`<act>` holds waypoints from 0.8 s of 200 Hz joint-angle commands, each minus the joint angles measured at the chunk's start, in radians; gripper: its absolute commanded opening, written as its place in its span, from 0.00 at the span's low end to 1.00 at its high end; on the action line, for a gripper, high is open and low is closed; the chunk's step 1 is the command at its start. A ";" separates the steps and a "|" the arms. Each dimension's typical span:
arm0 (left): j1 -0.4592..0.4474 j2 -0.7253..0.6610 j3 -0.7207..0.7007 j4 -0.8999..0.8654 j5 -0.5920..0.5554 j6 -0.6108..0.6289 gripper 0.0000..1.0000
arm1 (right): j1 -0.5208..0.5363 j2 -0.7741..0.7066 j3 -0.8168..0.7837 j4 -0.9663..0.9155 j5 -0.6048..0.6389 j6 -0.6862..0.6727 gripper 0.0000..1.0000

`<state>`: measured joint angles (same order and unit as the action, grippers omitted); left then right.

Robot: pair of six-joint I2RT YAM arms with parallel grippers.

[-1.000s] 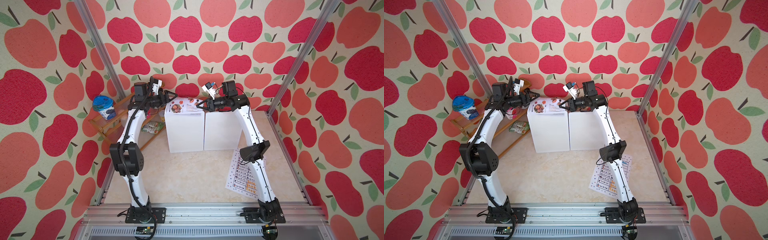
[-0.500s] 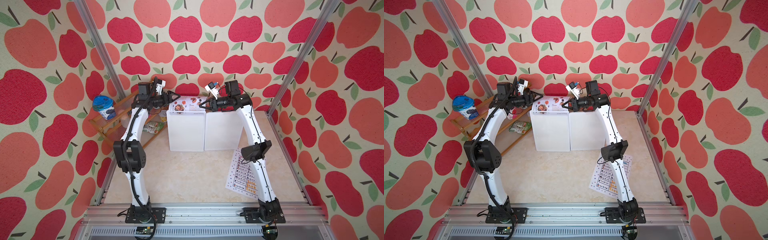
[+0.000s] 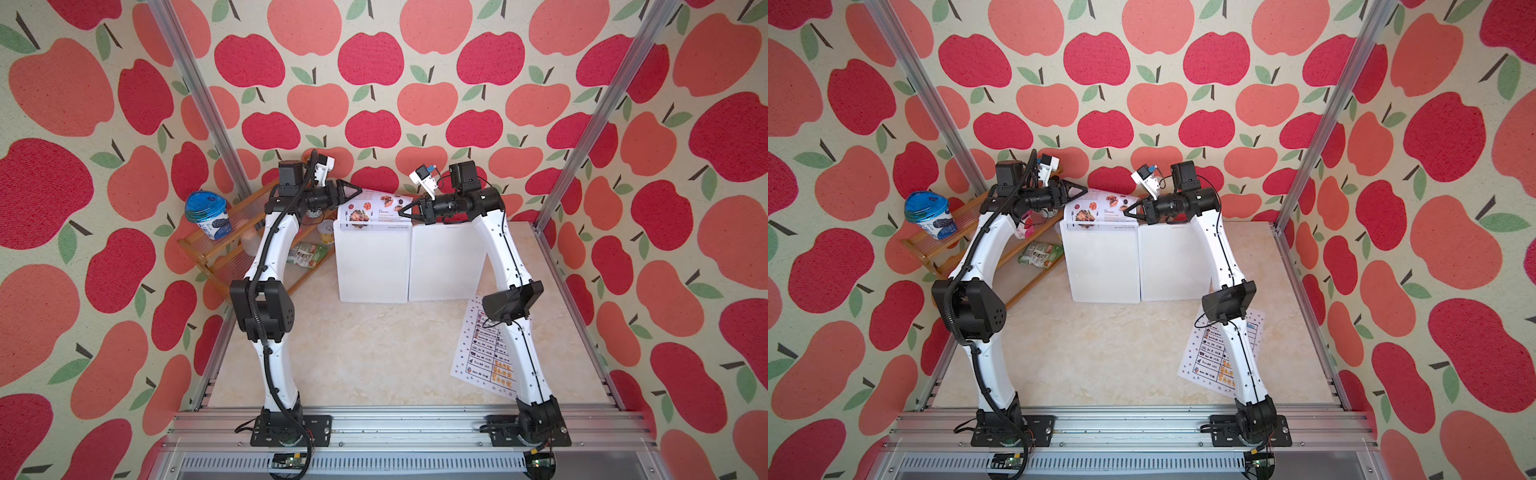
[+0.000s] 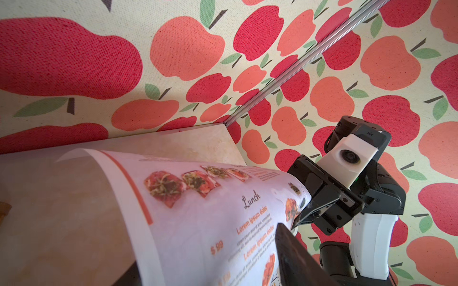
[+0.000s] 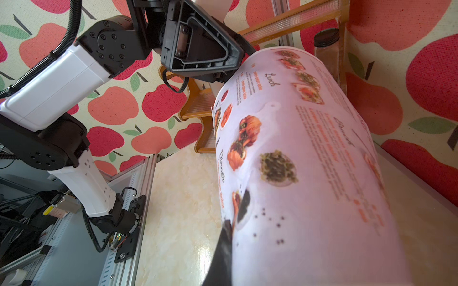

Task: Insert the menus into the narrow rack
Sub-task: Insert the menu into the narrow rack.

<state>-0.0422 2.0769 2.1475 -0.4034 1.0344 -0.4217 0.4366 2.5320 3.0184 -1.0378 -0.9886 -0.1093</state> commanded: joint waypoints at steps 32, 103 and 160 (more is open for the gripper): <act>-0.004 -0.034 -0.013 -0.031 0.039 0.055 0.62 | 0.022 0.009 0.019 0.072 0.019 0.080 0.00; 0.008 -0.051 -0.030 -0.030 0.056 0.069 0.57 | 0.028 0.021 0.020 0.004 0.040 0.025 0.00; 0.008 -0.077 -0.062 -0.019 0.064 0.076 0.53 | 0.018 0.016 0.022 -0.067 0.061 -0.044 0.00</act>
<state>-0.0360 2.0529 2.1059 -0.4232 1.0634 -0.3737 0.4530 2.5347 3.0200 -1.0267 -0.9459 -0.0967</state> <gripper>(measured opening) 0.533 0.056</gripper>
